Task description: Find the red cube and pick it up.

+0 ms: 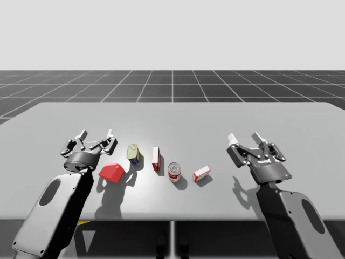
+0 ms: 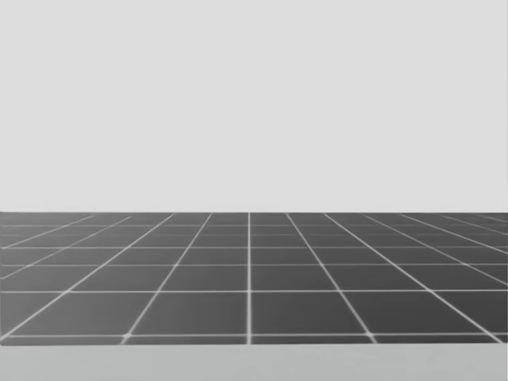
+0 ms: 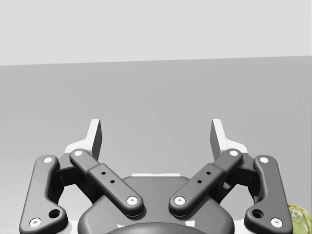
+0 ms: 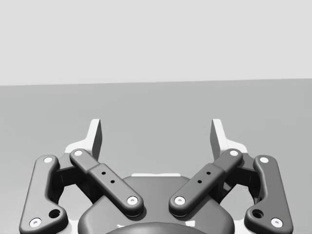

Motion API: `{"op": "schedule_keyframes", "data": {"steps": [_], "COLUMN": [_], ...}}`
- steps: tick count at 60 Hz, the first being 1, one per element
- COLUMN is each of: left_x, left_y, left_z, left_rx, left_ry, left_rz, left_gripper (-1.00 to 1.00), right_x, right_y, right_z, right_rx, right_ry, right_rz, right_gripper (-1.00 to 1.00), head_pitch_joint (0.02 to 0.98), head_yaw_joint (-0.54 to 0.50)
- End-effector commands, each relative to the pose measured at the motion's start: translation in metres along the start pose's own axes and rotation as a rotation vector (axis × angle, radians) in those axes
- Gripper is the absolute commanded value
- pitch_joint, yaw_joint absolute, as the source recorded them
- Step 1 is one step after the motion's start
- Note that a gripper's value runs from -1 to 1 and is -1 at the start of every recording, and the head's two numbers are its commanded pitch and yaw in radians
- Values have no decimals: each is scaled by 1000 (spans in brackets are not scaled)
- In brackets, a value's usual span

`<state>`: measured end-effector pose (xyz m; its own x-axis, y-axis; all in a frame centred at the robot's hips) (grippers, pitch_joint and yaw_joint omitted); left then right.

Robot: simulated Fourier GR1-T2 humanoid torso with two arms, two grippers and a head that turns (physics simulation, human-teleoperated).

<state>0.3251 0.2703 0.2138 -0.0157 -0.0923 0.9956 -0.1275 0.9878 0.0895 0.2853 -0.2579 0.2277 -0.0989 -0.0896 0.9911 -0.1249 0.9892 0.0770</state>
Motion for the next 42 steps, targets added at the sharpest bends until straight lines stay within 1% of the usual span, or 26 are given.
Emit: {"op": "schedule_keyframes", "data": {"steps": [1, 4, 6, 9, 12, 16, 21, 29, 42], "left_x": [0, 0, 0, 0, 0, 0, 0, 0, 0], "left_y": [0, 0, 0, 0, 0, 0, 0, -1, 0], "left_z": [0, 0, 0, 1, 1, 1, 1, 2, 1], "left_rx": [0, 0, -1, -2, -2, -2, -2, -2, -4], "left_ry": [1, 1, 1, 1, 2, 3, 2, 0, -2], "left_rz": [0, 0, 0, -1, 0, -1, 0, -7, -11], "left_gripper": [-1000, -1000, -1000, -1000, -1000, -1000, -1000, -1000, -1000], "right_x": [-1, -1, -2, -2, -2, -2, -2, -3, -3], "right_y": [2, 1, 1, 0, -1, -1, -2, -2, -3], "right_z": [1, 0, -1, -2, -2, -2, -3, -3, -3], "right_rx": [-38, -34, -26, -22, -12, -15, -21, -23, -23], "right_ry": [-8, -1, 6, 22, 25, 24, 20, 23, 28], "right_rz": [7, 12, -2, 3, -13, -10, -7, -1, -1], "right_gripper": [-1000, -1000, -1000, -1000, -1000, -1000, -1000, -1000, -1000], "head_pitch_joint": [85, 86, 89, 98, 107, 132, 196, 270, 435], "head_yaw_joint": [-13, -13, -13, -14, -14, -15, -16, -14, 7]}}
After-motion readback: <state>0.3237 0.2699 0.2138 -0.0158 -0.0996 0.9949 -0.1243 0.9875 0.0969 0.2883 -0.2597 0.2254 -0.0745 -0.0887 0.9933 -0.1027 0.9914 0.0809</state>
